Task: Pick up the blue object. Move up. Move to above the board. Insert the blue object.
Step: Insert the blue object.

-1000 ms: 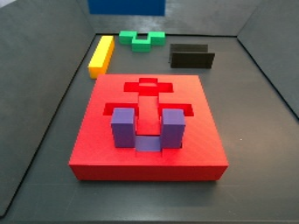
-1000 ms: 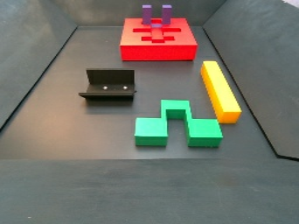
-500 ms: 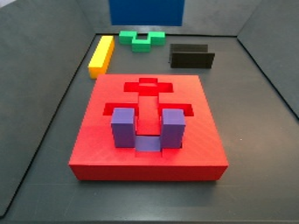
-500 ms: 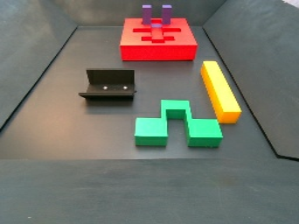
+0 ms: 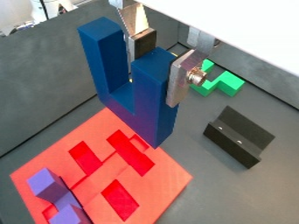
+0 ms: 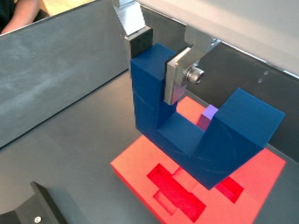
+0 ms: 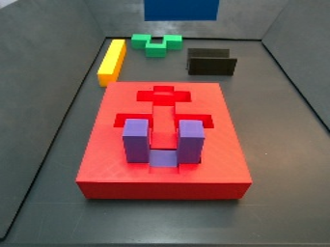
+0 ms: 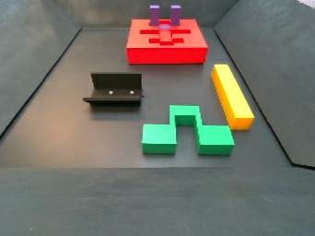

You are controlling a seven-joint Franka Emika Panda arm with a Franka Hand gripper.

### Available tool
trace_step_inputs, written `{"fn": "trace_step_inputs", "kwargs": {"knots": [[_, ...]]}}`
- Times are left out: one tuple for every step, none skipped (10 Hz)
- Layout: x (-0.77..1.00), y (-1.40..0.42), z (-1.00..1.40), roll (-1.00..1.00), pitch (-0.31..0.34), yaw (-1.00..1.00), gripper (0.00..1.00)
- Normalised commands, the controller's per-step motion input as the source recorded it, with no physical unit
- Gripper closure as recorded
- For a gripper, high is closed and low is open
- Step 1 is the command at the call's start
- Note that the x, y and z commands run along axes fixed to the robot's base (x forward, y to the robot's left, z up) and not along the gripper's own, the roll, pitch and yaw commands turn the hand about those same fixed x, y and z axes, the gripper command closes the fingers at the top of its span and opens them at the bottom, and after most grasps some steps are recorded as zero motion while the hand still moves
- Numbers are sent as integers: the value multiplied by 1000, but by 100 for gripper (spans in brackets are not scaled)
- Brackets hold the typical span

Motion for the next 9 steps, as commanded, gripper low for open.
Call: {"fn": "trace_step_inputs", "kwargs": {"knots": [[537, 71, -149, 24, 0, 0, 100], [489, 0, -249, 60, 0, -77, 100], [291, -17, -277, 57, 0, -166, 100], [114, -34, -297, 14, 0, -171, 100], [69, -94, -197, 91, 0, -120, 100], [0, -149, -217, 114, 0, -31, 100], [-9, -109, -300, 86, -6, 0, 100], [-203, -86, -403, 70, -73, 0, 100], [-226, -66, -409, 90, -90, 40, 100]]}}
